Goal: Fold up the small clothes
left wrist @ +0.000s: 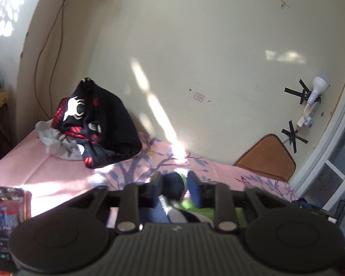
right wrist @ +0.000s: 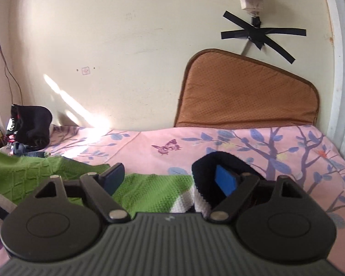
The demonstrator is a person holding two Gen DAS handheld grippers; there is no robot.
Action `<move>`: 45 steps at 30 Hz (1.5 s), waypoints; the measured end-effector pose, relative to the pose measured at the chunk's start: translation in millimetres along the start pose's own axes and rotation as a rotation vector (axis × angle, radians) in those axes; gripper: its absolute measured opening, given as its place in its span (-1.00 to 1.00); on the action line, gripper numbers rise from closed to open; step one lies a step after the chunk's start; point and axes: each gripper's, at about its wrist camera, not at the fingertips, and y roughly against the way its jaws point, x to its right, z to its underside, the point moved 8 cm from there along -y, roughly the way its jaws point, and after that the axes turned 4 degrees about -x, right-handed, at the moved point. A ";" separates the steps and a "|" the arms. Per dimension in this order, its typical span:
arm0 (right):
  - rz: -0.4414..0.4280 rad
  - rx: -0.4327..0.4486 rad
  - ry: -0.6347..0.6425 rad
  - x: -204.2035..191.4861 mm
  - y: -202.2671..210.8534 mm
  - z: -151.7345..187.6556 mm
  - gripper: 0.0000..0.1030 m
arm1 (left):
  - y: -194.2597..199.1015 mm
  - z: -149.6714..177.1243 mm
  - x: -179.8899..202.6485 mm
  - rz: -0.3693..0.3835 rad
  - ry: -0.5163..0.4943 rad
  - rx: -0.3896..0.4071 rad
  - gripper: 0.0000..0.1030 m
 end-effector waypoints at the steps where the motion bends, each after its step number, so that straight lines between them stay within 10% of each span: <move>1: -0.004 -0.004 0.001 -1.6 -2.8 0.0 0.69 | 1.7 3.4 -3.5 -0.017 0.004 0.006 0.19; 11: 0.009 0.167 -0.014 8.8 32.1 -33.4 0.69 | -118.5 18.8 27.7 0.048 -0.194 -0.243 0.28; 16: -0.031 0.050 0.050 1.4 12.5 -27.1 0.69 | -198.0 46.3 53.9 0.196 -0.281 -0.425 0.66; 22: -0.132 -0.243 0.324 -24.3 -68.6 1.7 0.69 | -247.1 63.8 31.2 0.311 -0.134 -0.583 0.93; 29: -0.212 -0.508 0.514 -29.4 -132.1 35.8 0.78 | -228.7 74.9 45.5 0.372 -0.166 -0.543 -0.26; 32: -0.274 -0.553 0.432 -31.2 -128.0 36.8 0.38 | -212.9 70.8 54.0 0.343 -0.192 -0.491 -0.50; 36: -0.238 -0.491 0.482 -43.4 -96.7 45.0 -0.66 | -185.7 62.9 65.6 0.308 -0.271 -0.402 -0.56; 45: 0.165 0.048 0.724 -69.0 20.2 -7.6 -0.73 | -125.0 44.4 96.4 0.189 -0.404 -0.213 -0.78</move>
